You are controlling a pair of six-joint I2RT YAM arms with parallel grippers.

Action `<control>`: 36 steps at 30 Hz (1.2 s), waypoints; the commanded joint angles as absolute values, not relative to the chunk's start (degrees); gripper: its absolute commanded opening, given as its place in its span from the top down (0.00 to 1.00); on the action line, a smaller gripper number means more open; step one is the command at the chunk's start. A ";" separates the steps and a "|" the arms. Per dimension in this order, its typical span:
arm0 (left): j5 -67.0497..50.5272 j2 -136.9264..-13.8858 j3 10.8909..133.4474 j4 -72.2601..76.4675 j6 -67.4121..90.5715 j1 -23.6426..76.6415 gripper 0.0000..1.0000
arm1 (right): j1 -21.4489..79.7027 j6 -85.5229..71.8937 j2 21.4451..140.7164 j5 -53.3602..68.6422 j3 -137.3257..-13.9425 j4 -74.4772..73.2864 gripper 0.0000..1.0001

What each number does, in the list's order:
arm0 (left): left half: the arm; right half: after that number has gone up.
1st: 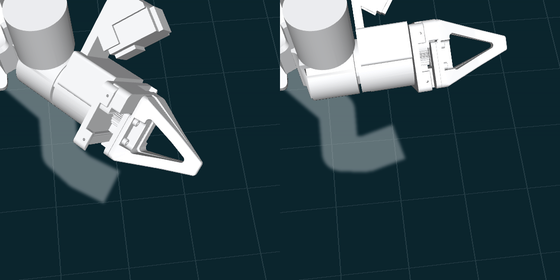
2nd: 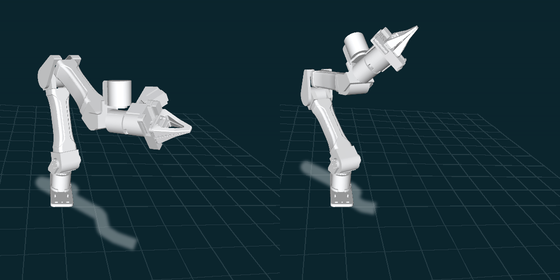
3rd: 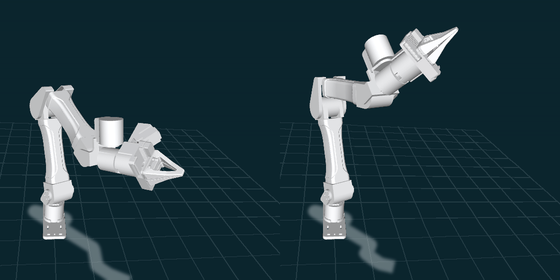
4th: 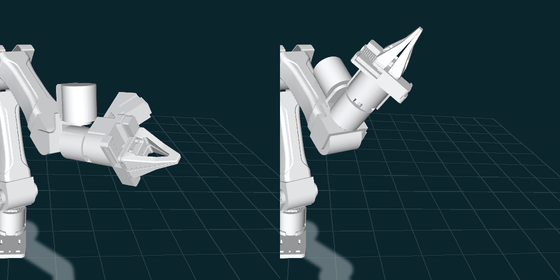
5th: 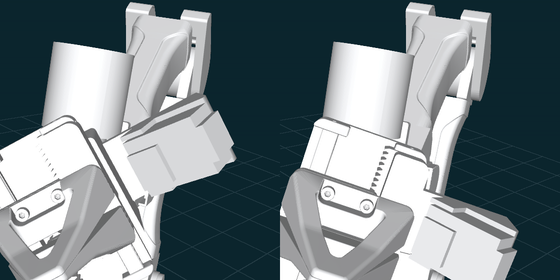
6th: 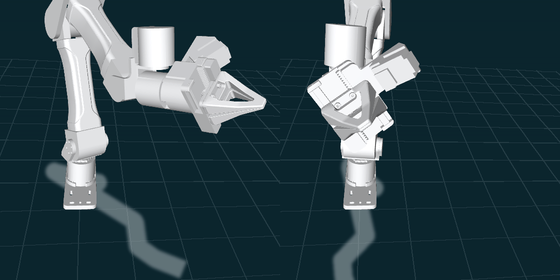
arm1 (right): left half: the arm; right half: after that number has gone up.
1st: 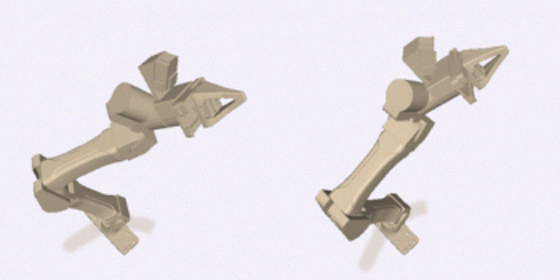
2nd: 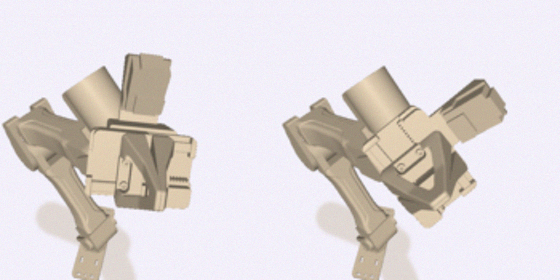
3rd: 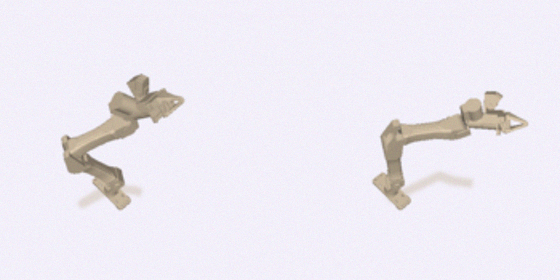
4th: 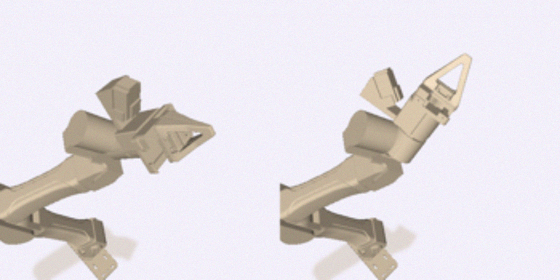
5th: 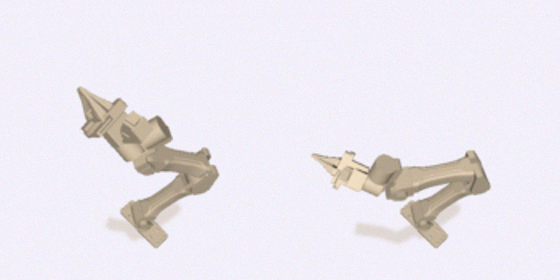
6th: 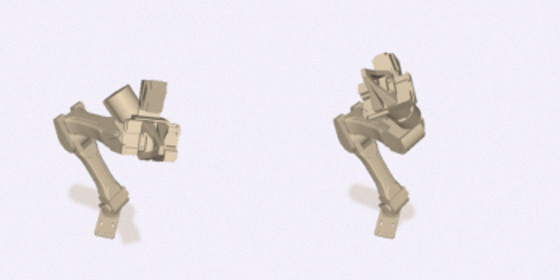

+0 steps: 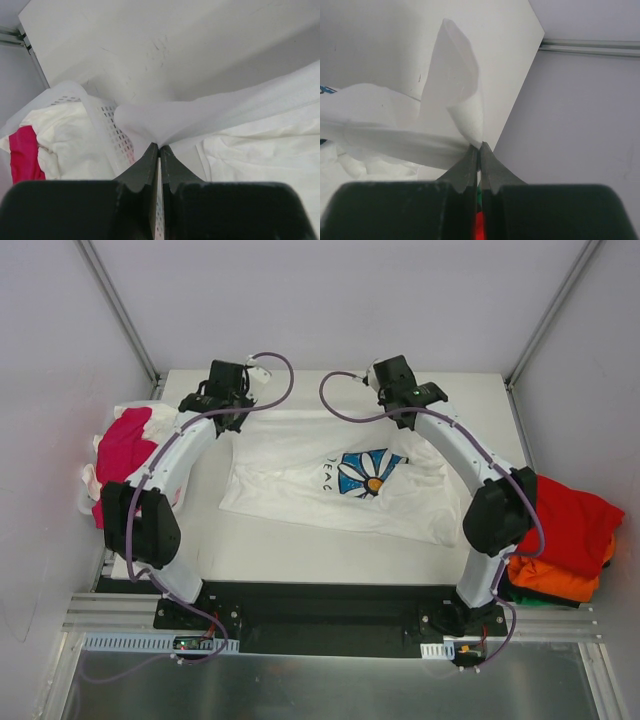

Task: Fold and stack the t-shirts
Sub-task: Grap the side of the flattened tshirt furthest away from the robot with both arms

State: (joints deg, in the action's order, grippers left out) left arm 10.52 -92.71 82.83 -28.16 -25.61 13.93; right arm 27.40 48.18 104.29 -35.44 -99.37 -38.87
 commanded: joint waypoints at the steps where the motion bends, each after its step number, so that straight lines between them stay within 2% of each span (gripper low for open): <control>1: 16.61 -97.99 88.93 -28.92 -27.60 12.30 1.00 | 24.61 52.91 107.48 -45.44 -103.00 -36.66 0.99; 8: 18.71 -113.36 104.21 -29.00 -29.00 12.22 1.00 | 22.15 58.61 114.78 -45.61 -106.52 -24.46 0.99; 13: 21.88 -122.76 110.74 -29.00 -30.93 12.22 1.00 | 21.62 64.06 119.35 -47.81 -106.61 -15.31 0.99; 22: 22.94 -125.07 111.36 -28.74 -32.25 11.87 1.00 | 21.97 73.20 127.26 -50.80 -109.77 -6.87 0.99; 28: 23.99 -124.28 109.43 -28.48 -33.57 11.78 1.00 | 22.85 82.07 133.23 -54.05 -111.87 4.46 0.99; 36: 24.43 -120.68 104.77 -28.21 -34.10 11.69 1.00 | 24.69 87.63 139.30 -54.84 -115.93 8.17 0.99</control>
